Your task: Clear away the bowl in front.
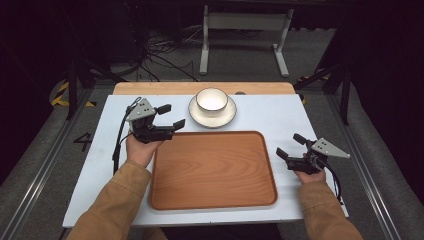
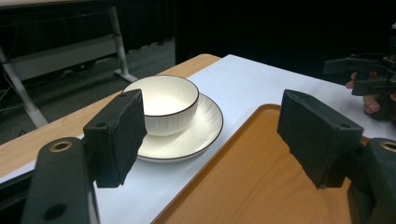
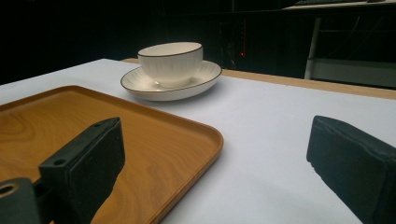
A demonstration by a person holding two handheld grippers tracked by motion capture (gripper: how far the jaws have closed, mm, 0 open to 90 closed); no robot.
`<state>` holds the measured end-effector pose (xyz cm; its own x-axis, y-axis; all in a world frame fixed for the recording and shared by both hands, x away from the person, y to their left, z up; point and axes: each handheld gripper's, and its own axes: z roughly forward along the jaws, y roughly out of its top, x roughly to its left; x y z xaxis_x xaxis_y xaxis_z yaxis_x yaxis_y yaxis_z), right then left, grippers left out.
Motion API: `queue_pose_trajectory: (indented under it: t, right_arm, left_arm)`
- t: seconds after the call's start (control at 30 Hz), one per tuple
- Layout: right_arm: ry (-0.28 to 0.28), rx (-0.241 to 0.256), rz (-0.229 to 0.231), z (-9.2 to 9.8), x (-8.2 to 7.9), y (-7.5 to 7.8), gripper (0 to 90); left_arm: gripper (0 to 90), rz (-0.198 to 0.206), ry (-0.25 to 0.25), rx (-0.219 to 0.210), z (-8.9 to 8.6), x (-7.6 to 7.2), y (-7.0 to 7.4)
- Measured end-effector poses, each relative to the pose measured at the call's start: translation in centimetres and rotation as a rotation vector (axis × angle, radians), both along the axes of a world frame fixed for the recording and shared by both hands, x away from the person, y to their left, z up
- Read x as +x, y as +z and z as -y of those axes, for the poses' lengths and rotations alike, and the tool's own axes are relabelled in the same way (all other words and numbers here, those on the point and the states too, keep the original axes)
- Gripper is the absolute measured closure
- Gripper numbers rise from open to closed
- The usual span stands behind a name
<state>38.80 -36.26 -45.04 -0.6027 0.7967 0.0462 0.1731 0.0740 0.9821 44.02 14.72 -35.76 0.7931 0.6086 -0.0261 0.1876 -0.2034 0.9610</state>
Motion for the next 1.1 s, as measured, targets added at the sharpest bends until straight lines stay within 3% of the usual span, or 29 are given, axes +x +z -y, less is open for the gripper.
queue_pose_trajectory:
  t: [0.13, 1.1]
  right_arm:
    - [-0.002, 0.001, -0.001, 0.0, 0.0, 0.0, 4.7]
    - [-0.018, 0.013, -0.007, 0.2, 0.1, -0.2, 4.7]
  left_arm:
    - [24.6, 0.011, -0.007, 0.002, 0.6, 0.6, 0.5]
    - [23.3, -0.011, -0.073, 0.026, 4.4, 5.3, 1.8]
